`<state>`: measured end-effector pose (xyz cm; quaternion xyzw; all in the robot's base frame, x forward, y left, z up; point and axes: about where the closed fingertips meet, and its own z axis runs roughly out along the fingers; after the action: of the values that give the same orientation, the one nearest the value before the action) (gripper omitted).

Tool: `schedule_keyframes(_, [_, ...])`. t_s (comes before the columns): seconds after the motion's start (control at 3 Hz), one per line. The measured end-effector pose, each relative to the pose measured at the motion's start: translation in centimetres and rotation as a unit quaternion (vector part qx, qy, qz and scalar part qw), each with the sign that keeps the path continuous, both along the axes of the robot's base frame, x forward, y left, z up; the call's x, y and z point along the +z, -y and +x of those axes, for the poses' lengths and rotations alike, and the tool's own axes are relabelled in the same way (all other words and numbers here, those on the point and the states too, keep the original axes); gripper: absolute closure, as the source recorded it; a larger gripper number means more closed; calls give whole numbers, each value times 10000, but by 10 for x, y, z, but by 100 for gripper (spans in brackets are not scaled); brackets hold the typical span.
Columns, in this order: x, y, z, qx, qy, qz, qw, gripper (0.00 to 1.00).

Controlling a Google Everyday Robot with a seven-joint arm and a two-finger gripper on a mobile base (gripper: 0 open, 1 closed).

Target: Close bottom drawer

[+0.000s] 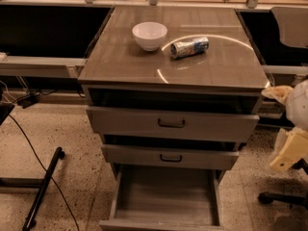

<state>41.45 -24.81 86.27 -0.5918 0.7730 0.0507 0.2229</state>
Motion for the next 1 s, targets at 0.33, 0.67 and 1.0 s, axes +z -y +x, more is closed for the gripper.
schedule_keyframes(0.33, [-1,6,1,183,242,-38,9995,0])
schedule_keyframes(0.67, [-44,3,10,92,-100,193,9997,0])
schedule_keyframes(1.0, [-142,-18,4,189,-324,1067,9936,0])
